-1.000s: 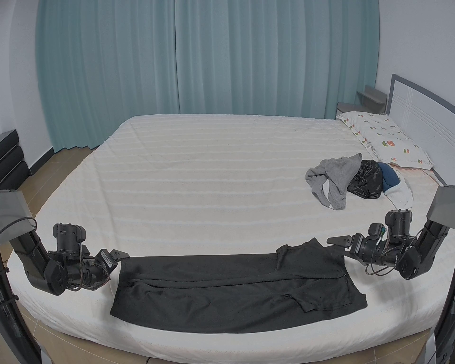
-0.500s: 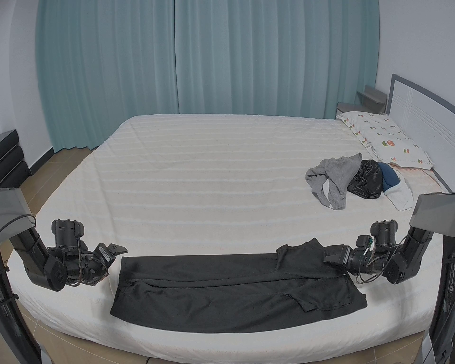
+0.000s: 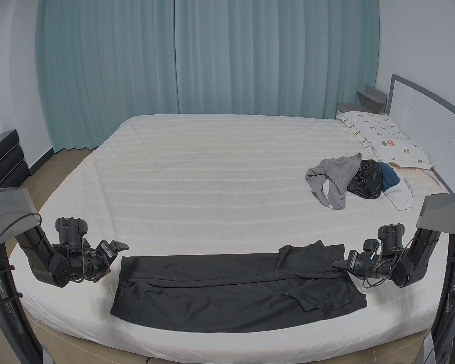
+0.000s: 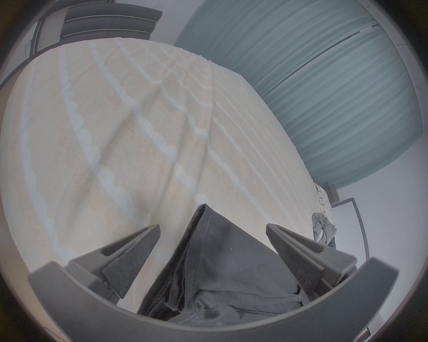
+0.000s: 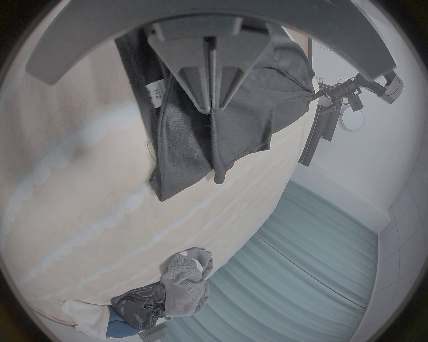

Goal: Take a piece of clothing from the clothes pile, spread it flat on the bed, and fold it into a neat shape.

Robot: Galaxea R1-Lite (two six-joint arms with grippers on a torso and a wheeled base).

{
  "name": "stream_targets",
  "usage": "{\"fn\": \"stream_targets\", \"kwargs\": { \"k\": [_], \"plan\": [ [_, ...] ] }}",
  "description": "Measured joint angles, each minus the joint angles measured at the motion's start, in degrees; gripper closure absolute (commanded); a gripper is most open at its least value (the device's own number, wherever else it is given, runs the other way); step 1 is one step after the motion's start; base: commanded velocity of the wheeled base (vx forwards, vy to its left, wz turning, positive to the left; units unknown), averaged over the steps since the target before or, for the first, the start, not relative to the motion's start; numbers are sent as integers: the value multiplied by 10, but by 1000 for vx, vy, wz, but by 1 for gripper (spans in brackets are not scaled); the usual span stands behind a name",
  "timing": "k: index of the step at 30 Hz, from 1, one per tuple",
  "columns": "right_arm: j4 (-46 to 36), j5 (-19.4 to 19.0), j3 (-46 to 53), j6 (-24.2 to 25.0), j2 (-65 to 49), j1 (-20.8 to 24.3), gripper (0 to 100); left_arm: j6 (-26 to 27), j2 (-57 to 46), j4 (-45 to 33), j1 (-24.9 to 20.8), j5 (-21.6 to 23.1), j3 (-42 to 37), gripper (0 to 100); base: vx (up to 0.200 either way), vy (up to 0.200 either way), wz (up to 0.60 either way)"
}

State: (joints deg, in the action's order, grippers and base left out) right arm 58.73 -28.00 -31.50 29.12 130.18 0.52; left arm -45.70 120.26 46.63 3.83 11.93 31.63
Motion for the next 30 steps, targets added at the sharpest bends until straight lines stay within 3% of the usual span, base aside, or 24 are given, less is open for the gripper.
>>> {"fn": "stream_targets", "kwargs": {
  "k": [8, 9, 20, 21, 30],
  "plan": [
    [0, -1, 21, -36, -4, -3, 100, 0, 28, 0, -4, -4, 30, 0, 0, 0, 0],
    [0, -1, 22, -37, -4, -3, 0, 0, 29, 0, -5, -4, 31, 0, 0, 0, 0],
    [-4, -4, 25, -38, -27, -12, 0, 1, 56, 0, -26, -9, 61, 0, 0, 0, 0],
    [-6, -5, 20, -37, -31, -18, 0, 1, 60, 0, -26, -12, 64, 100, 0, 0, 0],
    [-17, 8, -31, -1, -26, -40, 0, 2, 77, 0, -28, -37, 80, 100, 0, 0, 0]
  ]
}}
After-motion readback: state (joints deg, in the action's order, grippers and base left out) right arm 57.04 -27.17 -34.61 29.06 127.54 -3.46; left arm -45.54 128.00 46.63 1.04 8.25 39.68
